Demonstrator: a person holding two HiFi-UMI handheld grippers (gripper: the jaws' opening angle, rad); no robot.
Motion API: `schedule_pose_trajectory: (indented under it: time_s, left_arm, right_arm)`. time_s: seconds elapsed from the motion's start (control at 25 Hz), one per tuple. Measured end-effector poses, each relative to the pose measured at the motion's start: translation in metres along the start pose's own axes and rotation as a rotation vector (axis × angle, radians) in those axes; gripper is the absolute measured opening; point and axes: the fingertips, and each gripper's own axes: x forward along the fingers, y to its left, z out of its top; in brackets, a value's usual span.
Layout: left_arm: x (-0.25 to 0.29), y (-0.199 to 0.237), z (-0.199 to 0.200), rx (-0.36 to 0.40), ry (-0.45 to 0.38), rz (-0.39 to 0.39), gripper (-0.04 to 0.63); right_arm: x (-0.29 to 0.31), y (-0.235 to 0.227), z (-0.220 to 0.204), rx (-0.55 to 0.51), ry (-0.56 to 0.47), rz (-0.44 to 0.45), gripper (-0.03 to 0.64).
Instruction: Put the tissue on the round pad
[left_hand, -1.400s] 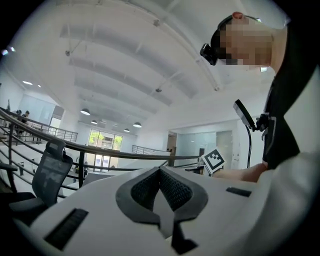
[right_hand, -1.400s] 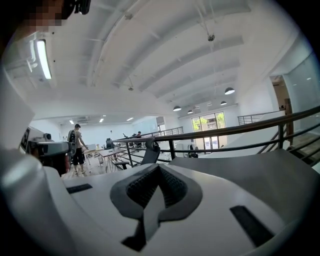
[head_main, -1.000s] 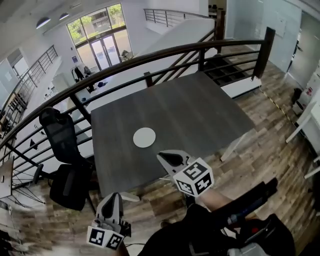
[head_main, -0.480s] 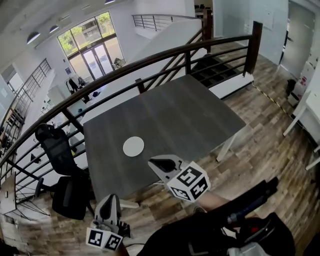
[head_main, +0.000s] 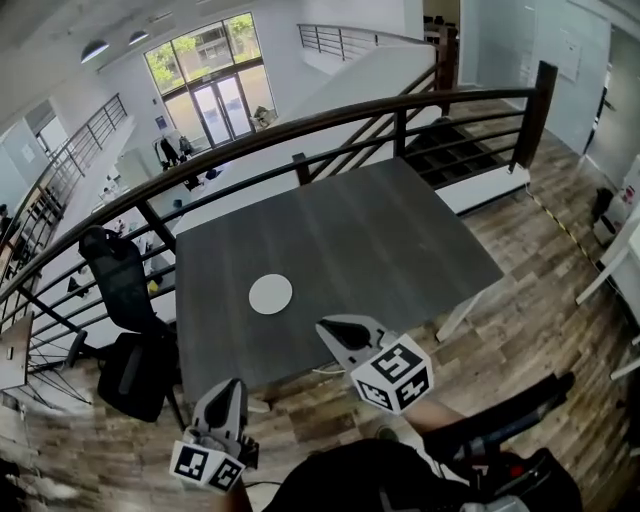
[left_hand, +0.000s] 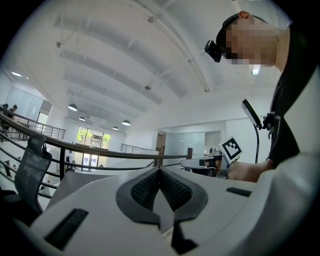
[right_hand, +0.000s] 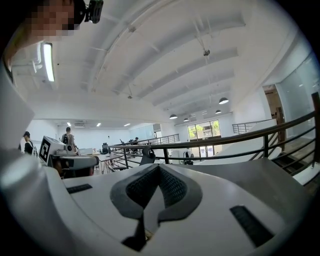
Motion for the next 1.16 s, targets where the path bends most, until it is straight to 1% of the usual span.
schedule_pose_trajectory:
  time_s: [0.2, 0.52, 0.76, 1.16]
  left_arm:
    - [0.001, 0.001, 0.005, 0.006, -0.011, 0.021, 0.003]
    - [-0.004, -0.001, 0.004, 0.008, -0.011, 0.031, 0.003]
    - [-0.010, -0.006, 0.003, 0.001, -0.010, 0.004, 0.003]
    - [-0.027, 0.002, 0.003, -0.001, -0.015, -0.006, 0.003]
  right_arm:
    - [0.008, -0.004, 0.000, -0.023, 0.008, 0.018, 0.001]
    - [0.009, 0.004, 0.002, -0.019, -0.004, 0.039, 0.000]
    - [0.008, 0.012, 0.000, -0.019, -0.001, 0.039, 0.000]
    - [0.008, 0.028, 0.001, -0.020, -0.009, 0.022, 0.001]
